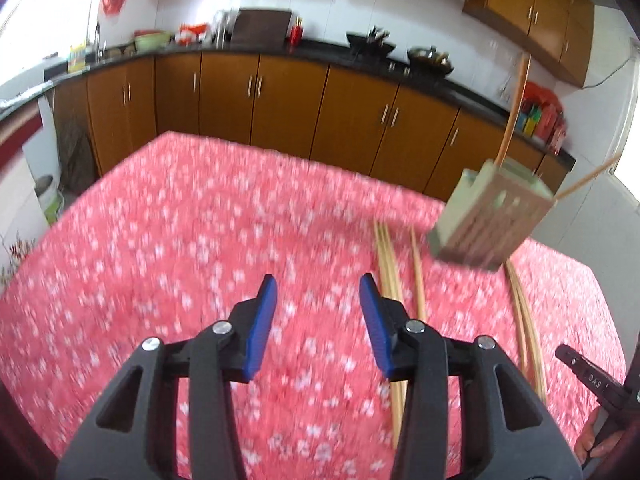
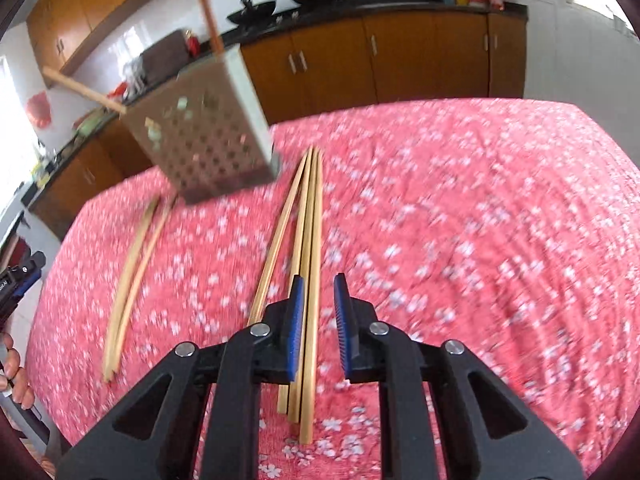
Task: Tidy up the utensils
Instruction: 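Grasp another chopstick with the right tool while the left tool grasps one too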
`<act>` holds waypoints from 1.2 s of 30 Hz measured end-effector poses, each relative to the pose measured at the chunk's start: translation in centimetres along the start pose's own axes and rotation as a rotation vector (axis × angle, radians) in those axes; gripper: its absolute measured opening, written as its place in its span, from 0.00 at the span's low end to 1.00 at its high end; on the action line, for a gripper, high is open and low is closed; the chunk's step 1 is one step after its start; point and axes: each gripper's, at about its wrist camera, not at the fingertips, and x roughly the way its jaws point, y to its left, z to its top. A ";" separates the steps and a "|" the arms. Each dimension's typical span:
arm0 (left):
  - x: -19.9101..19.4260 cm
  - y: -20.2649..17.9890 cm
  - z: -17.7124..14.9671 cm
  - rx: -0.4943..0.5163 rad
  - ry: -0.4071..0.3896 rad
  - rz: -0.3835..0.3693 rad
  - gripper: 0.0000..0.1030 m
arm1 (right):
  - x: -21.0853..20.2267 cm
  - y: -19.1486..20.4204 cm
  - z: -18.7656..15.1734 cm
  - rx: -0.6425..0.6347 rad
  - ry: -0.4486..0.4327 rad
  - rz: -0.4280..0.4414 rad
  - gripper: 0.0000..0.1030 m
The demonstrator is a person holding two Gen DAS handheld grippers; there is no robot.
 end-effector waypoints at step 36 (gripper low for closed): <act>5.5 -6.2 -4.7 0.216 0.231 -0.096 0.16 | 1.9 -1.3 -0.4 -0.004 0.006 -0.141 0.08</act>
